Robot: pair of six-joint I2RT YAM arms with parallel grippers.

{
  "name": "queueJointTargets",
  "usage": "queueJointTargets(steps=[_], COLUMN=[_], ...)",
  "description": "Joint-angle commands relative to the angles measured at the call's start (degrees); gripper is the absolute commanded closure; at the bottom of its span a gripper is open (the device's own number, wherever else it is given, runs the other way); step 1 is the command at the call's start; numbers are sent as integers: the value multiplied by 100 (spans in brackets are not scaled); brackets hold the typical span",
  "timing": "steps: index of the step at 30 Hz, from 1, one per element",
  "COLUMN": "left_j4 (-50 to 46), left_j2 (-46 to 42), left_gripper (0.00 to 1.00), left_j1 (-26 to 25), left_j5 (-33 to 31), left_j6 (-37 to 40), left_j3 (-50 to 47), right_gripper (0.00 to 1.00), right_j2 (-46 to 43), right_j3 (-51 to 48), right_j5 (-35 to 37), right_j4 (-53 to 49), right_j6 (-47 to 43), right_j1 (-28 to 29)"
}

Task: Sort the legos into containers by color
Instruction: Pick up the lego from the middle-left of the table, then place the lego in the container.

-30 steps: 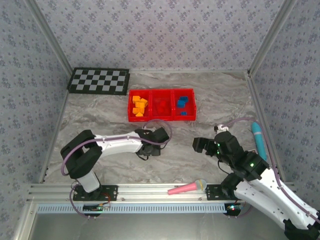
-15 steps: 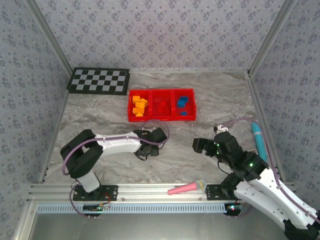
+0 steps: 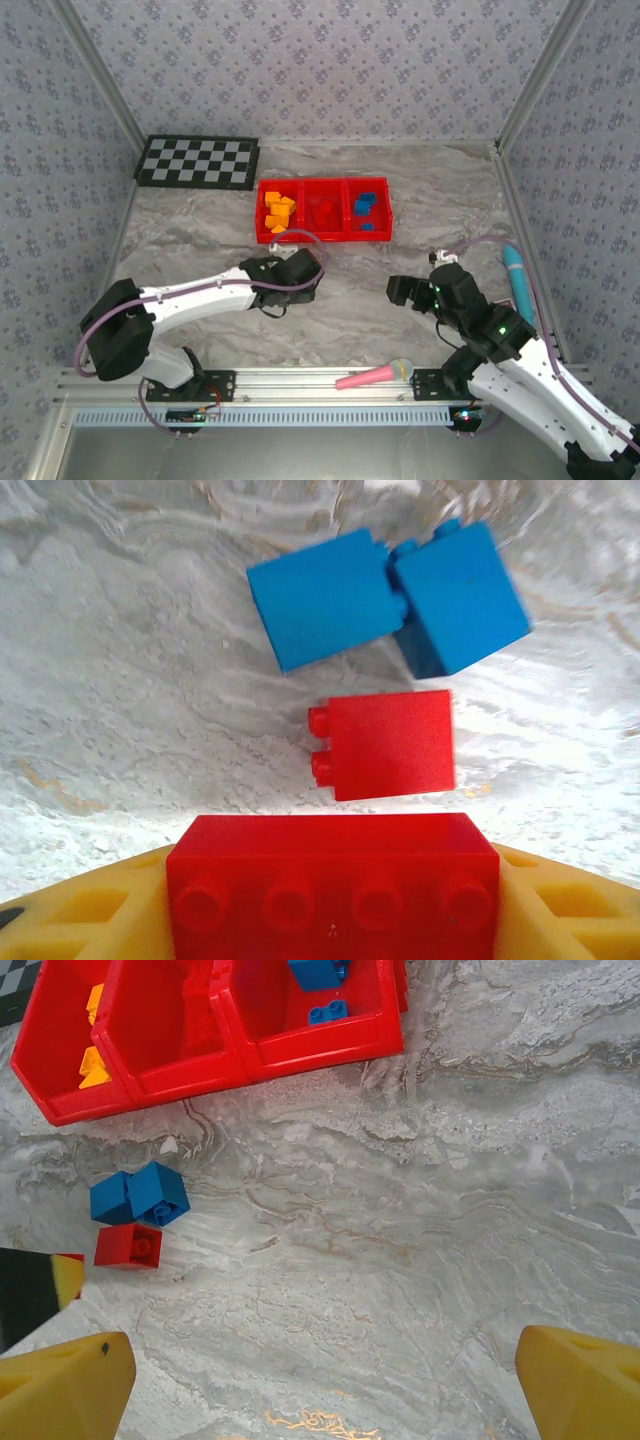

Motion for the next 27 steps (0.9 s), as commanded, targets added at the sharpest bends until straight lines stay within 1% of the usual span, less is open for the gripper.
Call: queueJointTargets(steps=[1,5,8,9,11,13,19,27], left_j4=[-324,-443,-274,-210,-41,-3,-313,-688], left_j2=[-63,64,242,313,431,580,1229,2596], left_gripper=[68,67,67,67,67,68,68,67], left_j1=[21,203,402,494,687,902,1281,1659], left_j5=[-333,-324,-321,-272,-128,64,143,342], left_j6=[301,597,877,957,1094,1256,1806,2422], left_j3=[338,709,915,958,1031,1260,2407,4210], right_gripper=[0,0,0,0,0,0,0,0], right_j2=[-40,-49,69,148,272,262,-227,-202], right_j3=[34,-62,-47,32,175,145,-281,-303], right_j5=[-9,-8,-110,-157,17,51,-62,-136], right_j4=[73,175,326,295,222,81,69,-27], right_j6=[-55,-33,18,20,-106,-18,160,77], right_j1=[-42,-49,-65,-76,-70,-68,-94,-139])
